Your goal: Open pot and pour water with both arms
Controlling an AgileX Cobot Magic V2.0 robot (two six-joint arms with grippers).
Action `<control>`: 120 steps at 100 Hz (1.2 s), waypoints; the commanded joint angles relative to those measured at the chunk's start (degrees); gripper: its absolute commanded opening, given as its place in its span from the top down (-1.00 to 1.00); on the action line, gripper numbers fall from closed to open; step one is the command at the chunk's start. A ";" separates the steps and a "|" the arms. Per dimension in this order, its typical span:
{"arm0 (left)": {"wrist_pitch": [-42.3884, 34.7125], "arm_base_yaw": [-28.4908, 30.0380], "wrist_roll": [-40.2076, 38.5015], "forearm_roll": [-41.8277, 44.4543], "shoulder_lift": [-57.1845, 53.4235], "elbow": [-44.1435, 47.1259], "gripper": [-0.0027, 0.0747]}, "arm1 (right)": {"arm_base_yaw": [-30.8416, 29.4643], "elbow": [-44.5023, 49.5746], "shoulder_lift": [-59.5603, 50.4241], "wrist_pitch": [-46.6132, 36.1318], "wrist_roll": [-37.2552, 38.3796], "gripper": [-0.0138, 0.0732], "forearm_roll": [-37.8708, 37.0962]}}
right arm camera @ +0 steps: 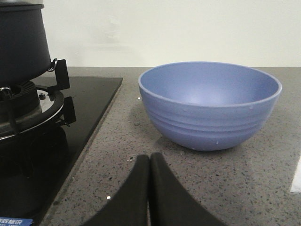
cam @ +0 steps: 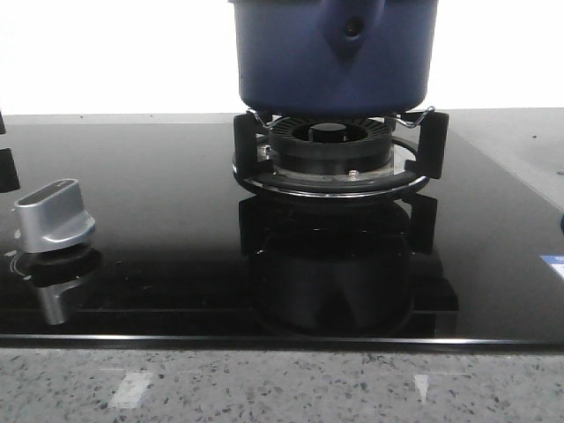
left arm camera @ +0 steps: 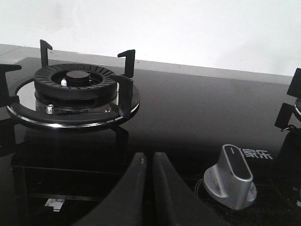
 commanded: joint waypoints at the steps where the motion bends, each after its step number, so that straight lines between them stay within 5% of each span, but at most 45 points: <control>1: -4.50 -0.11 -0.73 -0.09 -1.63 1.80 0.98 | -0.44 1.44 -1.27 -4.40 -0.32 0.85 -0.55; 120: -4.50 -0.11 -0.73 -0.09 -1.63 1.80 0.98 | -0.44 1.44 -1.27 -6.37 -0.32 0.85 -0.55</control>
